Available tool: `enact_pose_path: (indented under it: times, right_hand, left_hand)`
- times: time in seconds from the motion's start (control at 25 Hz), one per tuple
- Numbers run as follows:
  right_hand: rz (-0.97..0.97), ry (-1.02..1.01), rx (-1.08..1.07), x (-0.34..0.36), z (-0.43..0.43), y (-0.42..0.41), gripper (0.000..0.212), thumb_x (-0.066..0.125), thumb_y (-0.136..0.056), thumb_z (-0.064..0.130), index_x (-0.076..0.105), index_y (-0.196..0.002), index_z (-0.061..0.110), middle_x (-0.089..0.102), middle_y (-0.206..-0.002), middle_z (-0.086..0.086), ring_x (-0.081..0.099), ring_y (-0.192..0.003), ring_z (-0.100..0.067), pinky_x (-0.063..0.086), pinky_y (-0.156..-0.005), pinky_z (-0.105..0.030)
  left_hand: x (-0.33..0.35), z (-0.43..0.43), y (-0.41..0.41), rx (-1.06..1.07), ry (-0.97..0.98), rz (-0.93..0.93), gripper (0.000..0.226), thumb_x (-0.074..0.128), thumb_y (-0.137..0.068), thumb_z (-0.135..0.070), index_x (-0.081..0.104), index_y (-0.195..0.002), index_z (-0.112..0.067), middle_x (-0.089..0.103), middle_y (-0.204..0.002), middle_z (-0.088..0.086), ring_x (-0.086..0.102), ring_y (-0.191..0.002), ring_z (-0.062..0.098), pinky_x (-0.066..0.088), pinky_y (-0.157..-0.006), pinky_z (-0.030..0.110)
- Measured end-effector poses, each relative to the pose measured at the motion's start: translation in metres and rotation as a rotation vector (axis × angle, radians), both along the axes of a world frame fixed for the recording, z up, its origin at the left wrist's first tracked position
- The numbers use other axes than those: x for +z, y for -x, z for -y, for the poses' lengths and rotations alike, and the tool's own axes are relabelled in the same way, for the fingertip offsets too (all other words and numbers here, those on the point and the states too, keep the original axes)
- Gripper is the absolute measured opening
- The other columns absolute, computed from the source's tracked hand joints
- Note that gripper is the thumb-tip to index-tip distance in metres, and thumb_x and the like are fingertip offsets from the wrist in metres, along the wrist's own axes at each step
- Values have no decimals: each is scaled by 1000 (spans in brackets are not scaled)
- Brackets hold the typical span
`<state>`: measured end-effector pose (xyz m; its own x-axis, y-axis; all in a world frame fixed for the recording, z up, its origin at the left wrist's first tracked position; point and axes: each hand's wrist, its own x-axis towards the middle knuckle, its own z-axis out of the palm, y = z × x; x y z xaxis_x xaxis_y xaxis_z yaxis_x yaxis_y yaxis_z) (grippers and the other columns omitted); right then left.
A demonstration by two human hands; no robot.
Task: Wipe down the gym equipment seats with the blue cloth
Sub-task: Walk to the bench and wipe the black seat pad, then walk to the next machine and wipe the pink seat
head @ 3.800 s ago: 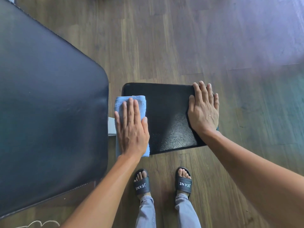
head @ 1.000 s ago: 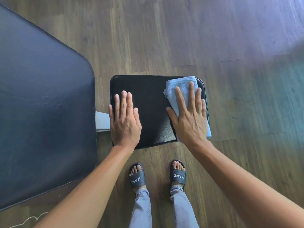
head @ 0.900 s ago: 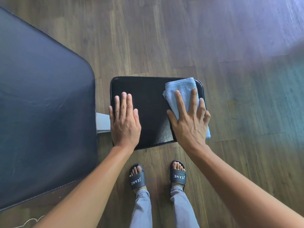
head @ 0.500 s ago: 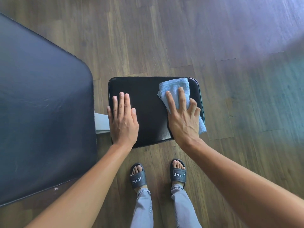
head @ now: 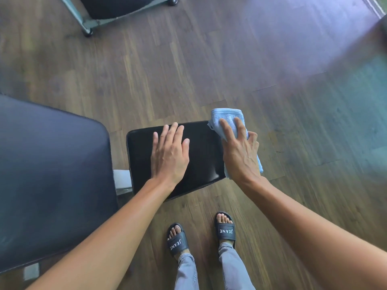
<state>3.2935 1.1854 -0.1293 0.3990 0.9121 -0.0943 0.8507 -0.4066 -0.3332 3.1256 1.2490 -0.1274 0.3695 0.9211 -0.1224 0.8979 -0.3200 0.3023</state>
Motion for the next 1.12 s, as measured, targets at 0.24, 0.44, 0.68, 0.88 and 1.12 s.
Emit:
enact_pose_path:
  times: [0.24,0.44,0.68,0.88,1.12]
  right_hand:
    - [-23,-54,-165,47,18,-79,61,40,-92,4,31,-142,37,20,-156,-5,36,-108,-36,34,-86,-43]
    - [3,-52,-300,101,55,-155,53,40,-96,14,31,-143,37,21,-156,-4,37,-110,-37,34,-89,-45]
    - [4,-95,-512,161,86,-211,47,39,-100,23,32,-145,37,21,-157,-5,36,-111,-37,34,-92,-48]
    - [8,-158,-733,199,122,-243,46,34,-102,25,30,-145,39,20,-157,-4,35,-113,-36,31,-96,-48]
    - [101,-182,-1054,240,233,-282,47,37,-101,27,30,-147,37,21,-156,-3,38,-112,-36,33,-93,-45]
  left_hand:
    - [50,3,-95,-144,-16,16,48,33,-103,-36,36,-147,-16,31,-156,2,20,-147,21,8,-122,46]
    - [98,15,-178,-262,-17,15,49,34,-102,-38,36,-147,-18,34,-155,3,23,-146,21,7,-121,48]
    - [157,28,-259,-481,-54,60,49,36,-101,-39,38,-146,-18,37,-153,2,27,-144,21,8,-120,48]
    - [196,45,-324,-711,-81,63,50,35,-101,-39,36,-147,-19,35,-154,1,25,-145,21,8,-120,48]
    - [240,139,-415,-1036,-106,67,51,33,-102,-39,31,-149,-20,32,-156,-1,21,-146,20,5,-120,46]
